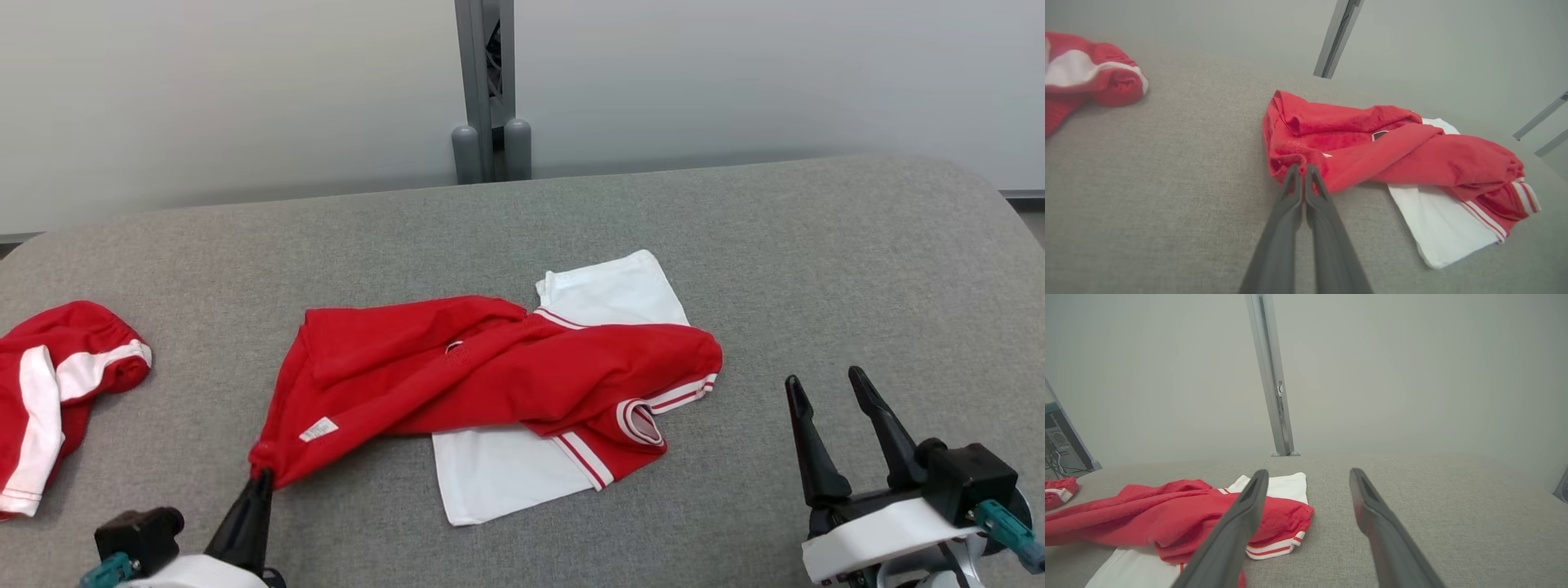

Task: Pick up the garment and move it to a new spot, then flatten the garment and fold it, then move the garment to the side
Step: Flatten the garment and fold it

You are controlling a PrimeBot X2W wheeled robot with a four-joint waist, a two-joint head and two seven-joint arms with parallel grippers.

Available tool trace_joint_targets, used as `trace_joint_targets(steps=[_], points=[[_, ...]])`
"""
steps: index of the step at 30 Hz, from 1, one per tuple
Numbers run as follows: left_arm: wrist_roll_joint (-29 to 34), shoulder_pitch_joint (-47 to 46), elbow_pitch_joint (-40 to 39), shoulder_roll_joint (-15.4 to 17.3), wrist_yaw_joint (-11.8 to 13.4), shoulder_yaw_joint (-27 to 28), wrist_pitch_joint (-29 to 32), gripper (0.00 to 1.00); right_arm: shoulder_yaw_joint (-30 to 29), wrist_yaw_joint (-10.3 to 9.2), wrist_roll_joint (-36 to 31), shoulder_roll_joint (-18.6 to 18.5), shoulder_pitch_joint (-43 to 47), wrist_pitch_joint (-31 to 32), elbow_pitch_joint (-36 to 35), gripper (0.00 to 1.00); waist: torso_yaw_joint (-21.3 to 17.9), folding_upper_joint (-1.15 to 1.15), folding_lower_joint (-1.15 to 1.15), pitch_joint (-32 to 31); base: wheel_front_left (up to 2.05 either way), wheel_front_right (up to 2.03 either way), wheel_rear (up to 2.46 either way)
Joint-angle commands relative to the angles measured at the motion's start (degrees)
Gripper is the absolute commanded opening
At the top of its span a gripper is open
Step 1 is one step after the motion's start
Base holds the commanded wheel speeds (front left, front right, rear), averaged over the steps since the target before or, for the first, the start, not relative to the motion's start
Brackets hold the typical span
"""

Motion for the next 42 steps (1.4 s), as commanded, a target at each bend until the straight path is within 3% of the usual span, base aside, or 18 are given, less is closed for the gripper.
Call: trace_joint_targets(steps=[1, 4, 6, 7, 12, 20, 30, 42], points=[[-0.1, 0.7, 0.4, -0.1, -0.3, 0.1, -0.5, 0.0, -0.2, -0.02, 0.3, -0.1, 1.0, 0.1, -0.2, 1.0, 0.1, 0.0, 0.0, -0.1, 0.0, 0.0, 0.0], [-1.1, 2.1, 2.4, -1.5, -0.8, -0.1, -0.8, 0.0, -0.6, -0.02, 0.5, 0.2, 1.8, 0.3, -0.6, 1.0, 0.2, 0.0, 0.0, -0.3, 0.0, 0.0, 0.0], [-1.8, 2.3, 3.7, -2.4, -0.2, 0.2, -0.9, 0.86, -0.8, -0.02, 0.5, 0.2, 2.3, 0.5, -0.9, 1.0, 0.2, 0.0, 0.0, -0.4, 0.0, 0.0, 0.0], [-1.5, 2.1, 4.2, -2.6, 0.2, 0.5, -1.2, 1.0, -0.9, -0.02, 0.5, 0.3, 2.5, 0.6, -1.0, 1.0, 0.1, 0.0, 0.0, -0.4, 0.0, 0.0, 0.0], [0.7, 1.4, 1.8, -3.1, 3.0, 4.8, -2.6, 1.0, -1.6, -0.02, 0.0, 0.5, 2.6, 0.8, -1.7, 1.0, 0.3, 0.0, 0.0, -0.7, 0.0, 0.0, 0.0], [10.9, 1.1, -11.5, -3.8, 7.5, 11.1, -2.7, 1.0, -2.4, -0.02, -1.2, 0.3, 0.8, 1.0, -3.3, 1.0, 0.3, 0.0, 0.0, -1.3, 0.0, 0.0, 0.0], [18.0, 1.8, -18.3, -2.0, 11.7, 8.0, -0.6, 1.0, -2.2, -0.02, -2.8, -1.0, -0.6, 2.1, -3.0, 1.0, -0.3, 0.0, 0.0, -2.9, 0.0, 0.0, 0.0], [19.8, 4.5, -19.6, -1.1, 12.2, 5.4, 0.9, 1.0, -1.8, -0.02, -2.7, -1.1, 0.3, 3.0, -1.2, 1.0, 0.5, 0.0, 0.0, -3.8, 0.0, 0.0, 0.0]])
